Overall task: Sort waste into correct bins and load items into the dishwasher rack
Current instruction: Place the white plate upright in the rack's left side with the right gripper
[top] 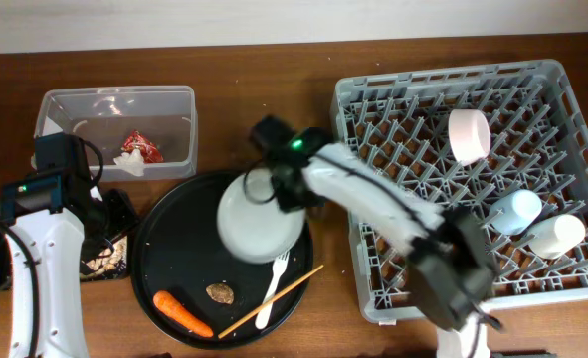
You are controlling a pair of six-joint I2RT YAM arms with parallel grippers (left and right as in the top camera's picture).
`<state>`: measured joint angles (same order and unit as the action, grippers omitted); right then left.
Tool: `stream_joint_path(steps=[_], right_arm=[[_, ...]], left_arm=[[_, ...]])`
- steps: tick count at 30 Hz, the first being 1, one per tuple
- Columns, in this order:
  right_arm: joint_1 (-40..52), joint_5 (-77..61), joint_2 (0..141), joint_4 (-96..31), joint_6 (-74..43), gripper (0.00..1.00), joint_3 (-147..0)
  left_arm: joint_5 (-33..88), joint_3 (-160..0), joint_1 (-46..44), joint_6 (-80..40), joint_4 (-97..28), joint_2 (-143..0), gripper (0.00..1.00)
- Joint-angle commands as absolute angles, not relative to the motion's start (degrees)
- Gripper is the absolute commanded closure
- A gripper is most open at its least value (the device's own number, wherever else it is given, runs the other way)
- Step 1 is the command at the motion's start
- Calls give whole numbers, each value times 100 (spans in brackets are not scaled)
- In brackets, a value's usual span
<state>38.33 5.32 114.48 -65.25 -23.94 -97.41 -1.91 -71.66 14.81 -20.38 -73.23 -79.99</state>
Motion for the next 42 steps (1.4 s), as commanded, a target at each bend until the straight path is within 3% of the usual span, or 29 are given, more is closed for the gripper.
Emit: stream_joint_path(steps=[1,4,9,17,26,31,33,34,35,42], right_arm=[[3343,2495,10055,-6672,-1844,96,-10033],[2810,4950,9334,-6792,-1846,96,-10031],[2224,6757,9612,-7043,-2351,96,-9939],[1938,6541,10272,-7011,-2910,96,-9153],[2067,4040,10355,-6678,-2904,96,-8873],[2493,3391,10298,-6698,-2902,95,-8949],[2794,3301,10221,-6718,-2897,89,-9037],[2912,3319,10182,-6740,-2877,71,-9083],[3013,3319,10125,-6818,-2880,41,-9120],[2849,2886,8962,-7537,-3205,34,-9260]], left_arm=[[-165,-7111,1511,-1964,-7312,-7948,40],[-163,-7111,1511,-1964,-7310,-7948,40],[-165,-7111,1511,-1964,-7312,-7948,40],[-163,-7111,1511,-1964,-7312,-7948,40],[-165,-7111,1511,-1964,-7312,-7948,40],[-165,-7111,1511,-1964,-7312,-7948,40],[-165,-7111,1511,-1964,-7312,-7948,40],[-165,-7111,1511,-1964,-7312,-7948,40],[-165,-7111,1511,-1964,-7317,-7948,40],[-163,-7111,1511,-1964,-7317,-7948,40]])
